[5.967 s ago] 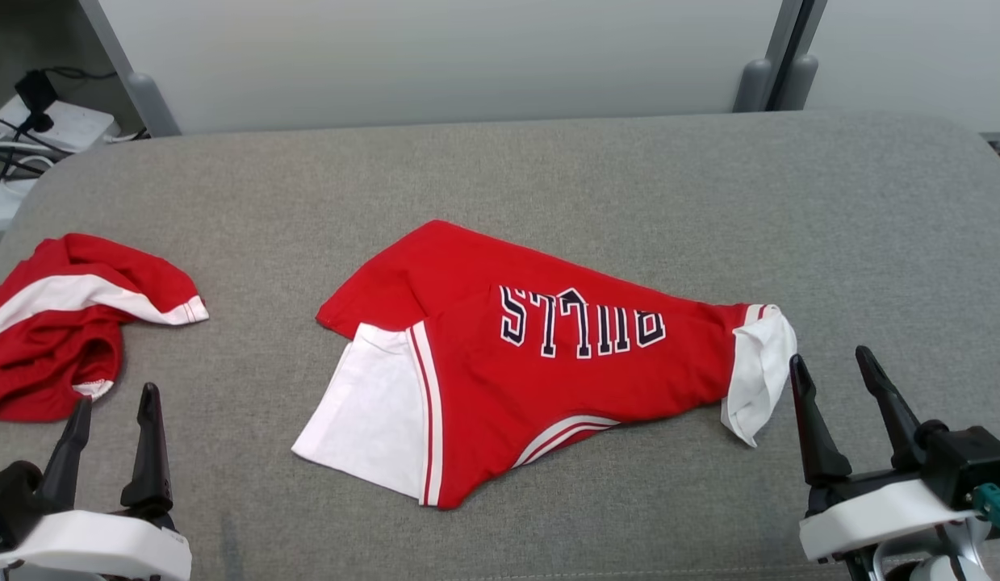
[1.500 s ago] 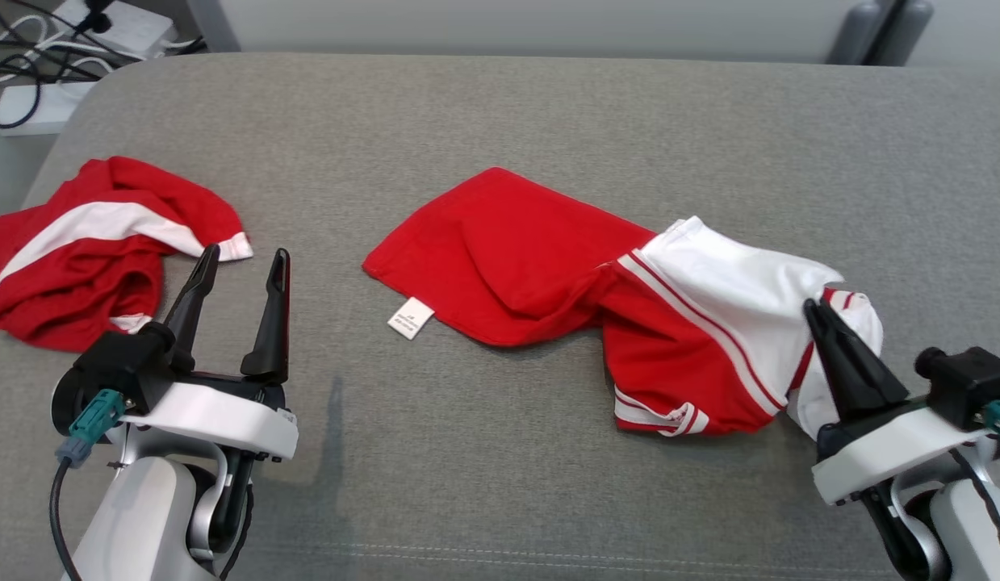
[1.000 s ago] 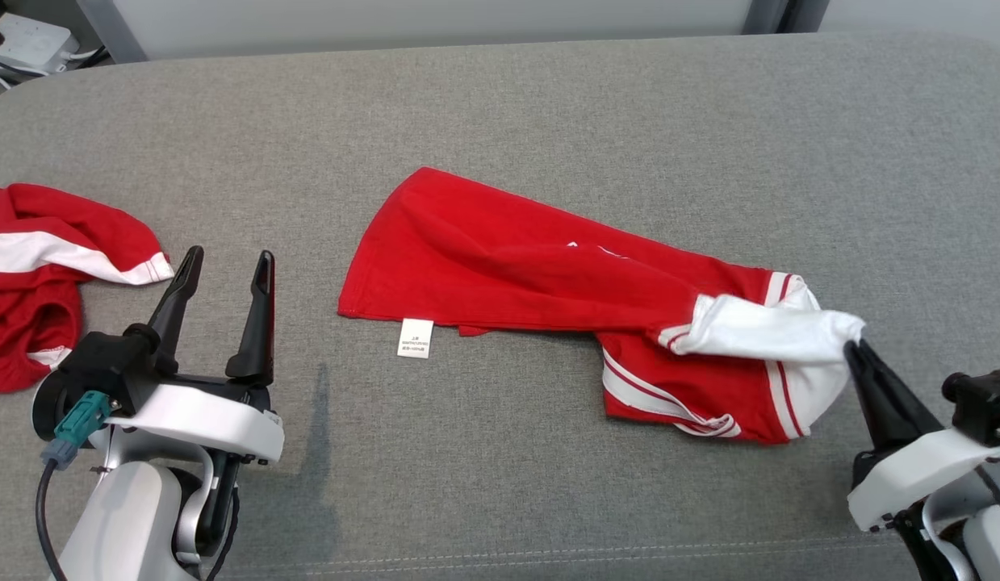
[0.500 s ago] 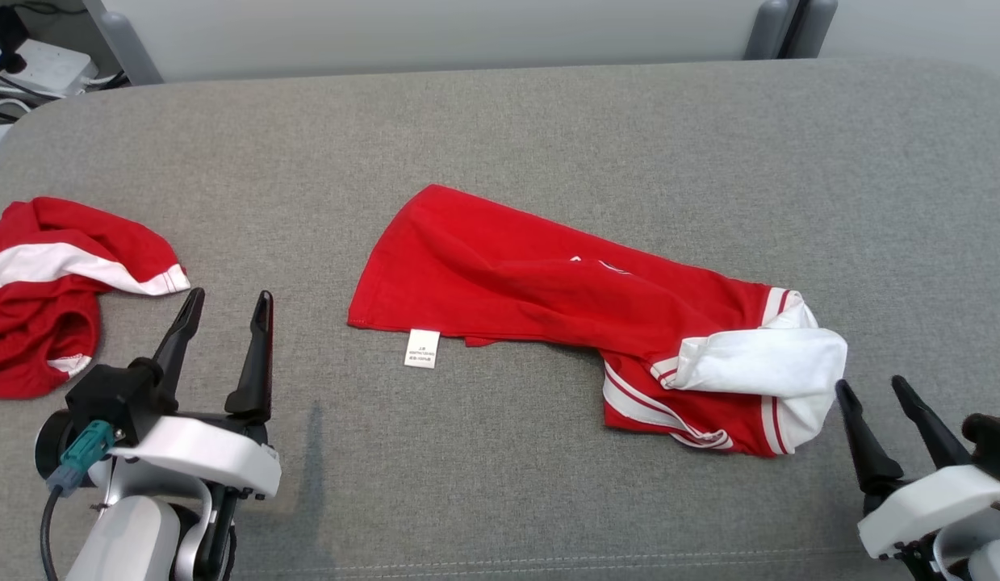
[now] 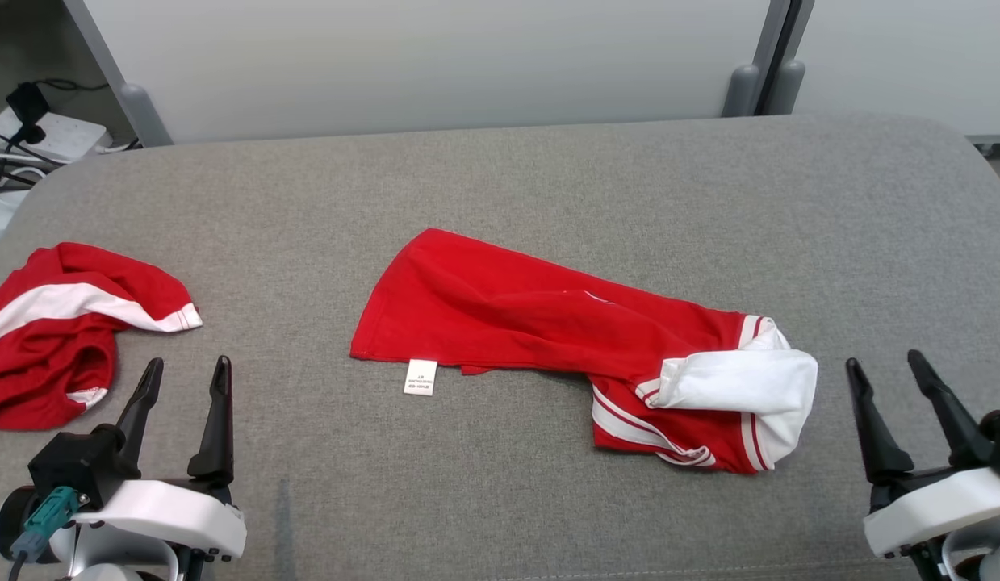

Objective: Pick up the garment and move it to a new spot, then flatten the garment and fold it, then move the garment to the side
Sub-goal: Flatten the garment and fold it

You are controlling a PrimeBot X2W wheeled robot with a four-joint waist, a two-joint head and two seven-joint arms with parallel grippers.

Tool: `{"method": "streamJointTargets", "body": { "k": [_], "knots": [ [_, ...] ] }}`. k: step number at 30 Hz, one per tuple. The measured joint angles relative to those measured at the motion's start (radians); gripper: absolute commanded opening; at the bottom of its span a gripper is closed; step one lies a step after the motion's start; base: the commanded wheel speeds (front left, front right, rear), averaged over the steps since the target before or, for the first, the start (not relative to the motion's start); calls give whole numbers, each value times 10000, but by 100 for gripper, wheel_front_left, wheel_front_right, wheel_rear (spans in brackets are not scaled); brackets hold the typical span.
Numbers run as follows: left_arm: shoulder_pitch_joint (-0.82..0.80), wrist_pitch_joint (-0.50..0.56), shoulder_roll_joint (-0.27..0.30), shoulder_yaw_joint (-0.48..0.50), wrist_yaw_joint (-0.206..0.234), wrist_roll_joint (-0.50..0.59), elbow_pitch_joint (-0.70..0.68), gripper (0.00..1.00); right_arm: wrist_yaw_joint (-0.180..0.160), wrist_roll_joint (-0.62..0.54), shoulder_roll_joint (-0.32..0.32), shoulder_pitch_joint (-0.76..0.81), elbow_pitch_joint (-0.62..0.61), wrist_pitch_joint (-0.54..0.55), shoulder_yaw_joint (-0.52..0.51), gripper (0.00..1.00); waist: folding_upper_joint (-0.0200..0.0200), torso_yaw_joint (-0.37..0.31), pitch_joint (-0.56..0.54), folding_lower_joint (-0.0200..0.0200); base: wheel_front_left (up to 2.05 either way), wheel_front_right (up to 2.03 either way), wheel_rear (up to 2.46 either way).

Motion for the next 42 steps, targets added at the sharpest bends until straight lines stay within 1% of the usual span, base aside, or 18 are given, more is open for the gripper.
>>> {"method": "streamJointTargets", "body": {
  "k": [4,8,10,15,18,33,37,40,42],
  "knots": [
    [197,58,121,-48,6,-10,-98,100,2,-456,318,171,-324,265,-29,100,0,43,-214,0,0,0,0],
    [445,171,142,-134,96,-10,-247,100,2,-790,849,731,-698,502,-270,100,0,70,-461,0,0,0,0],
    [571,171,150,-134,176,-10,-326,100,0,-865,1003,1013,-848,552,-336,100,0,66,-529,0,0,0,0],
    [722,176,198,-117,188,-13,-360,100,2,-943,1308,1483,-1160,742,-385,100,0,-59,-640,0,0,0,0],
    [791,245,207,-117,261,-29,-384,100,2,-957,1354,1567,-1294,786,-403,100,0,-114,-648,0,0,0,0],
    [791,362,234,-173,307,-98,-510,100,2,-995,1386,1591,-1526,859,-470,100,0,-105,-664,0,0,0,0],
    [785,535,245,-305,301,-157,-514,100,2,-965,1386,1591,-1563,859,-414,100,0,-92,-638,0,0,0,0],
    [726,734,247,-489,244,-182,-500,100,2,-884,1381,1591,-1574,940,-387,100,0,-76,-564,0,0,0,0],
    [560,995,238,-713,73,-199,-416,100,2,-863,1381,1580,-1572,1131,-410,100,0,-78,-453,0,0,0,0]
  ]
}}
